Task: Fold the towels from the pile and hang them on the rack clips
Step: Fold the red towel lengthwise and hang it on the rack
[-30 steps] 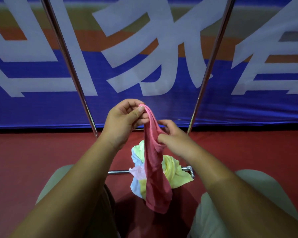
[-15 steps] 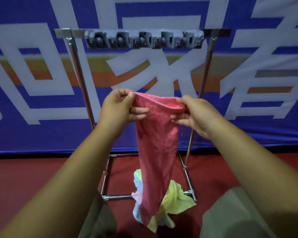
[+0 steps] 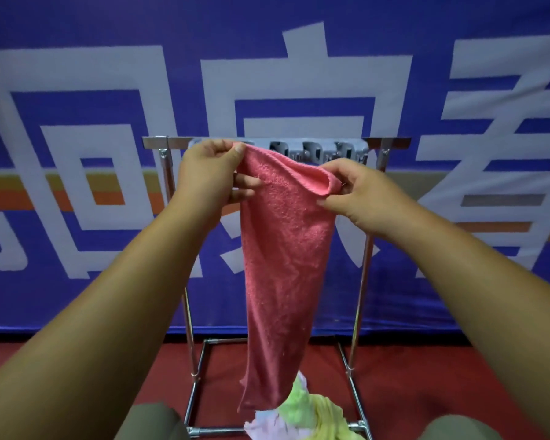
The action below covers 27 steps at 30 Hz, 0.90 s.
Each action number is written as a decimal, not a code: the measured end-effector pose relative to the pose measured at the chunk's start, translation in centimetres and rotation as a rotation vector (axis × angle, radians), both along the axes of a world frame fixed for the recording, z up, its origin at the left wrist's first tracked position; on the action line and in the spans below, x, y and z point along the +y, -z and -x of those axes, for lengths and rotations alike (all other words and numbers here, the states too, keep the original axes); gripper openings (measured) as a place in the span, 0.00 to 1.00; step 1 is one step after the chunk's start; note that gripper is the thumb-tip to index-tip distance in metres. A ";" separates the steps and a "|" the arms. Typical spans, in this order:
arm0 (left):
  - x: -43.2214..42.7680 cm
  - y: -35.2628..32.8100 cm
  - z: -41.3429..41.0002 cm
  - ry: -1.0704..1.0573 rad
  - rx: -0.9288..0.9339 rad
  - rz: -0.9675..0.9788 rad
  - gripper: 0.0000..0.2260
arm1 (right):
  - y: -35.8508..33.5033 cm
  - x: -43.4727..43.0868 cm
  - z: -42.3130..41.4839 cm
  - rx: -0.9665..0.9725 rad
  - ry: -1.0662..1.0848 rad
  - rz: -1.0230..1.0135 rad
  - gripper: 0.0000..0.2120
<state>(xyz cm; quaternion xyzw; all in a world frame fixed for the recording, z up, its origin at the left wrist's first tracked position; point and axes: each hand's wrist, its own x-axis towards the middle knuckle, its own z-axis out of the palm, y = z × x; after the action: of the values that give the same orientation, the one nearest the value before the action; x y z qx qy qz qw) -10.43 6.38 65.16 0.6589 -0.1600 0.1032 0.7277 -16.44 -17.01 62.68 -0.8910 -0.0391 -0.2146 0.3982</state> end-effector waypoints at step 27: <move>1.6 -1.8 -2.7 -0.184 -0.162 -0.175 0.09 | -2.8 2.1 -2.6 -0.039 -0.095 -0.781 0.10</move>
<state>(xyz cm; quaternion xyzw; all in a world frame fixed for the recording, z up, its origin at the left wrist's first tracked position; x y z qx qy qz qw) -7.73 8.03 66.99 0.7212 -0.1655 0.2082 0.6397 -13.83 -14.94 65.44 -0.6655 -0.0033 -0.2115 0.7158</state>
